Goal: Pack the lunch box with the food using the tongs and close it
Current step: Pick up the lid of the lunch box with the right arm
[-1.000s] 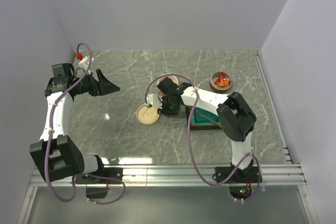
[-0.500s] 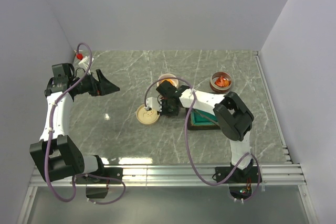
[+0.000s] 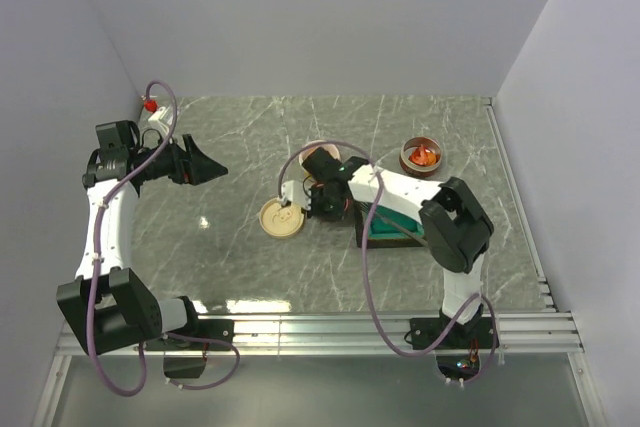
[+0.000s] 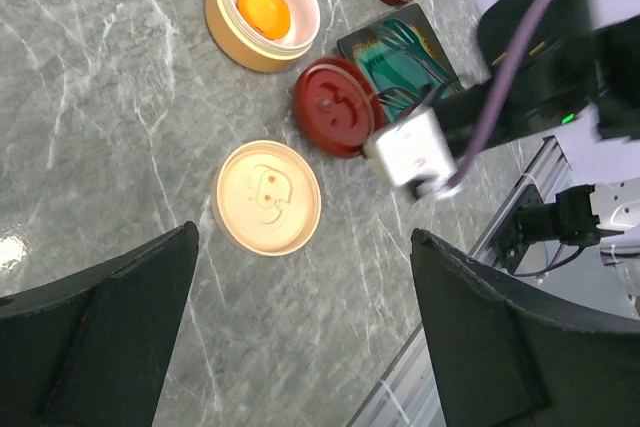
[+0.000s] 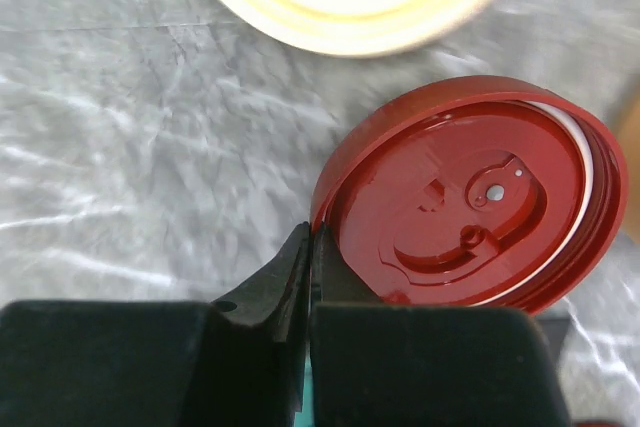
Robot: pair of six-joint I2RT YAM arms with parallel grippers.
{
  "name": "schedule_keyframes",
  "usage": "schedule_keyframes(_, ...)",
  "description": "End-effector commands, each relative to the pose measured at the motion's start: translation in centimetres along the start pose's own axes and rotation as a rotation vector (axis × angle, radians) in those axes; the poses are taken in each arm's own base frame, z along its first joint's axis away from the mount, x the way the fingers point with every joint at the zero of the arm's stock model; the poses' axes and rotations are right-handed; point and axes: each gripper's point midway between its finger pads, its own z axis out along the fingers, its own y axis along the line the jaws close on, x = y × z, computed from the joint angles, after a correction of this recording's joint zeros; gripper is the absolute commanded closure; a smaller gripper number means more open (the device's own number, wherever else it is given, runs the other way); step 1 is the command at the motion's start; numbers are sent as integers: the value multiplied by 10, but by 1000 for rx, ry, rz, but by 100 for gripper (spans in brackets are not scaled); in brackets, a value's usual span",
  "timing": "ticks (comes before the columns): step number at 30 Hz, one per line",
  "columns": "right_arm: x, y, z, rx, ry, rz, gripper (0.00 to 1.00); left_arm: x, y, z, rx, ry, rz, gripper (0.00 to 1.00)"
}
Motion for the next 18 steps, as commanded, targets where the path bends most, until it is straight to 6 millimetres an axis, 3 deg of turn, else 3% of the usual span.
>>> schedule_keyframes(1, -39, -23, -74, 65, -184, 61, 100, -14, -15, -5, 36, -45, 109, 7)
schedule_keyframes(4, -53, -24, -107, 29, -294, 121, 100, -14, -18, -5, 44, -52, 136, 8)
schedule_keyframes(10, -84, -18, -181, -72, -522, 208, 100, -21, -45, -10, 145, -109, 290, 7)
schedule_keyframes(14, -108, -11, -244, -108, -683, 222, 100, -27, -80, -17, 251, -172, 449, 6)
schedule_keyframes(18, -121, -4, -283, -86, -765, 197, 100, -27, -110, -11, 306, -206, 565, 6)
